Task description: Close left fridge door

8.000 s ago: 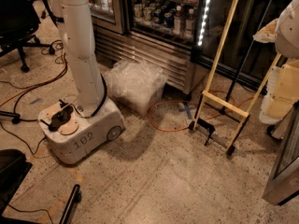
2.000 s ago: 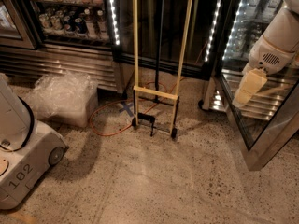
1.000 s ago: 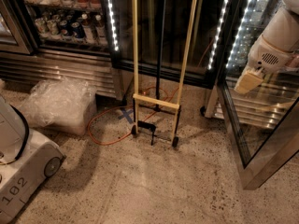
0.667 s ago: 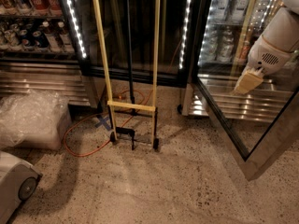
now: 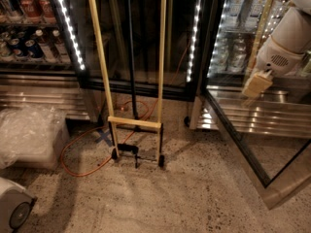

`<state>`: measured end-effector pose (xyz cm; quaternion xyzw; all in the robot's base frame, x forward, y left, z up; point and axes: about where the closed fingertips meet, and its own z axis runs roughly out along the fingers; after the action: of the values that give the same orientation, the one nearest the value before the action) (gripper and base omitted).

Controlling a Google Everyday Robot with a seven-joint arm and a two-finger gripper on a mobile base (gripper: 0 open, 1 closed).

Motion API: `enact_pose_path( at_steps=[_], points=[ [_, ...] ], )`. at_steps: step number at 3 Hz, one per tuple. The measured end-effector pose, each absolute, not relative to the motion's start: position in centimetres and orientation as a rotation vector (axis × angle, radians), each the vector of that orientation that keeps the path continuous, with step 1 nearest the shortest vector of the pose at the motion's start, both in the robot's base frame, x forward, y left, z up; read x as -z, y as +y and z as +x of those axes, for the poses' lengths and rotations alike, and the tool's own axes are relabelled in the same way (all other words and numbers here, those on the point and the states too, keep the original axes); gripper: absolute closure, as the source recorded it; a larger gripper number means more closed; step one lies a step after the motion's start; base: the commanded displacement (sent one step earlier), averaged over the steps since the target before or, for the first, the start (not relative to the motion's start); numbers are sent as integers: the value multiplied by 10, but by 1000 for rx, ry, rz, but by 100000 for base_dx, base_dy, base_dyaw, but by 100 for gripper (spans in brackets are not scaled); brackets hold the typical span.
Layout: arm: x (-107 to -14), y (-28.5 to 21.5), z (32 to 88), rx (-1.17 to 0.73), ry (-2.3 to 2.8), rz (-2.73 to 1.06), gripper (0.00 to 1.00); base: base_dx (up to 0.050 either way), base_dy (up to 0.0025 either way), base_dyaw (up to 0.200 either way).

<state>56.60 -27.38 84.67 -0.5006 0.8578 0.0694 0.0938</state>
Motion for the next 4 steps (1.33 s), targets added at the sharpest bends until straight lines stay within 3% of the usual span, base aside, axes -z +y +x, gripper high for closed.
enact_pose_path(
  at_steps=[2, 3, 4],
  points=[
    [-847, -274, 566, -206, 2545, -1485, 100, 4894, 5, -76],
    [-847, -274, 566, -206, 2545, -1485, 100, 3690, -252, -13586],
    [-847, -274, 566, -206, 2545, -1485, 100, 4893, -4, 291]
  ],
)
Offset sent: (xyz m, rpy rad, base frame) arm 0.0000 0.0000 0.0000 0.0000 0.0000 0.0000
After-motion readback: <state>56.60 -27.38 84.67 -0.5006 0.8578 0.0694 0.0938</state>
